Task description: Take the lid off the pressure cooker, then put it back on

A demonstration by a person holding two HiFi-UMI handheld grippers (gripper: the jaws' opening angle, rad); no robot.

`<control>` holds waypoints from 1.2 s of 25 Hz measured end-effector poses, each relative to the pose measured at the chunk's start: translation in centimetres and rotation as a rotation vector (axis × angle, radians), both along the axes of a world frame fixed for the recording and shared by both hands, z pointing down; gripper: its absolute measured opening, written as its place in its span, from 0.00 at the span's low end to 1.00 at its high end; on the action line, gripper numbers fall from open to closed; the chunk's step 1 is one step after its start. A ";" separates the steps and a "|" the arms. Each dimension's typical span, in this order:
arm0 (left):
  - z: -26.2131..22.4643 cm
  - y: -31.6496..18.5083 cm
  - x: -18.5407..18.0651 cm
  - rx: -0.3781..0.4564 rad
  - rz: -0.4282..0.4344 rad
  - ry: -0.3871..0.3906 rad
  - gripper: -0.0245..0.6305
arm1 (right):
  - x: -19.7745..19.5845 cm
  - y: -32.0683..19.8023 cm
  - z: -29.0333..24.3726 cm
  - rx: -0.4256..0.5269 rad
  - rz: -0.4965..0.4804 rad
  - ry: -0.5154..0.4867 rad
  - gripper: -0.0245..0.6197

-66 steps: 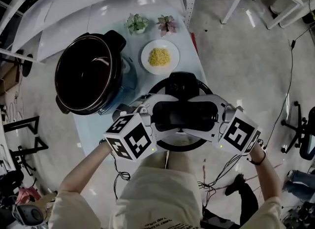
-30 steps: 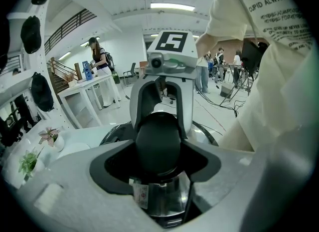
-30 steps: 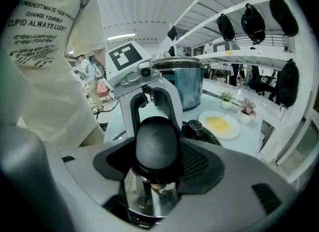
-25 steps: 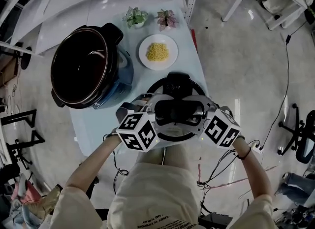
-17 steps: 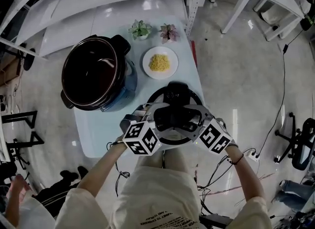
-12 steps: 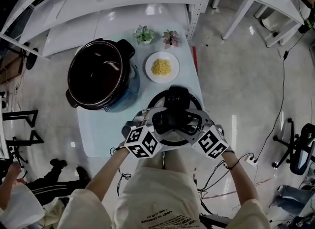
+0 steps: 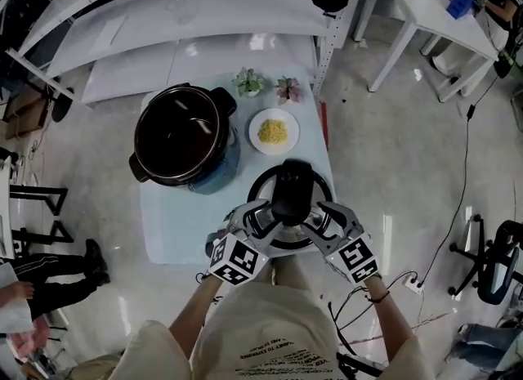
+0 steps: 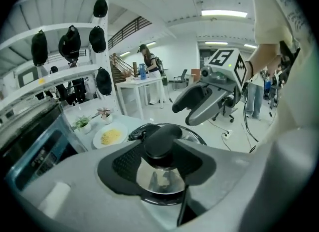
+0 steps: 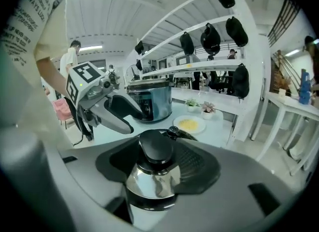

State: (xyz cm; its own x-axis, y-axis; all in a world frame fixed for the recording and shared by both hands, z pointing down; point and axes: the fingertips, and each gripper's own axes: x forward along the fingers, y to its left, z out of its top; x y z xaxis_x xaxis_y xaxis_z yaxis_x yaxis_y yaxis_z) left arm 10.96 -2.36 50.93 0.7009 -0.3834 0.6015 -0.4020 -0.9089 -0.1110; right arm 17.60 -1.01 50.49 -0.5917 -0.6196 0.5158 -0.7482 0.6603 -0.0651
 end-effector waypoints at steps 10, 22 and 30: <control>-5.8 -0.4 -1.6 0.073 -0.187 0.121 0.12 | 1.7 -0.1 -5.7 0.109 0.107 -0.079 0.12; -10.9 0.0 -4.2 0.120 -0.344 0.260 0.08 | 3.5 1.3 -10.9 0.207 0.193 -0.209 0.05; -12.3 0.1 -4.7 0.130 -0.348 0.307 0.08 | 5.1 1.8 -13.9 0.273 0.256 -0.298 0.05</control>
